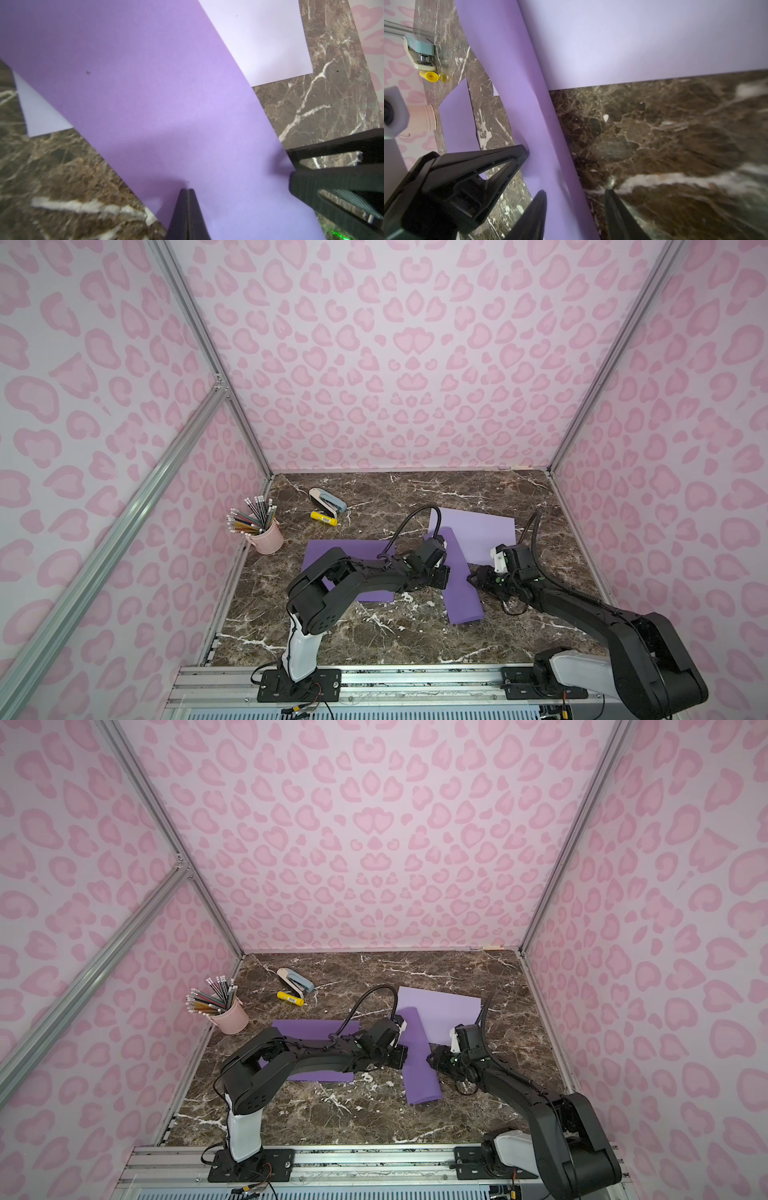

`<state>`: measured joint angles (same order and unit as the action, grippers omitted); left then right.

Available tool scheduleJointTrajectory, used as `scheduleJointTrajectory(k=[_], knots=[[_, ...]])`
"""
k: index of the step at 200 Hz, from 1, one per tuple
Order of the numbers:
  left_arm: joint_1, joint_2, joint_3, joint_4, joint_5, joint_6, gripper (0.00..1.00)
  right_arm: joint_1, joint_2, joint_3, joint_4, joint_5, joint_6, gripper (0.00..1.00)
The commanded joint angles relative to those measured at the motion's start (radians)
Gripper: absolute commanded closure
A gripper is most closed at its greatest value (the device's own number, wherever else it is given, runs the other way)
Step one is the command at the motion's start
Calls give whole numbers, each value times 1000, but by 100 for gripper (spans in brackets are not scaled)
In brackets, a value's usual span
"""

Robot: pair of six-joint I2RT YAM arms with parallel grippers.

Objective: Fold the rectangular paper in half along the long edge
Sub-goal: Fold the paper at the center of the board.

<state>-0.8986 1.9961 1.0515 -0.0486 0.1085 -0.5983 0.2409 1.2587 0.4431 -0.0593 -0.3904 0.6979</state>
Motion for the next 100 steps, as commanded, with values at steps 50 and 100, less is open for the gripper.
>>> scheduleJointTrajectory(k=[50, 100], knots=[[0, -84, 0, -23, -13, 17, 96, 58, 15, -29, 138, -76, 66, 89], [0, -191, -38, -62, -51, 25, 96, 143, 7, -90, 259, -72, 184, 93]])
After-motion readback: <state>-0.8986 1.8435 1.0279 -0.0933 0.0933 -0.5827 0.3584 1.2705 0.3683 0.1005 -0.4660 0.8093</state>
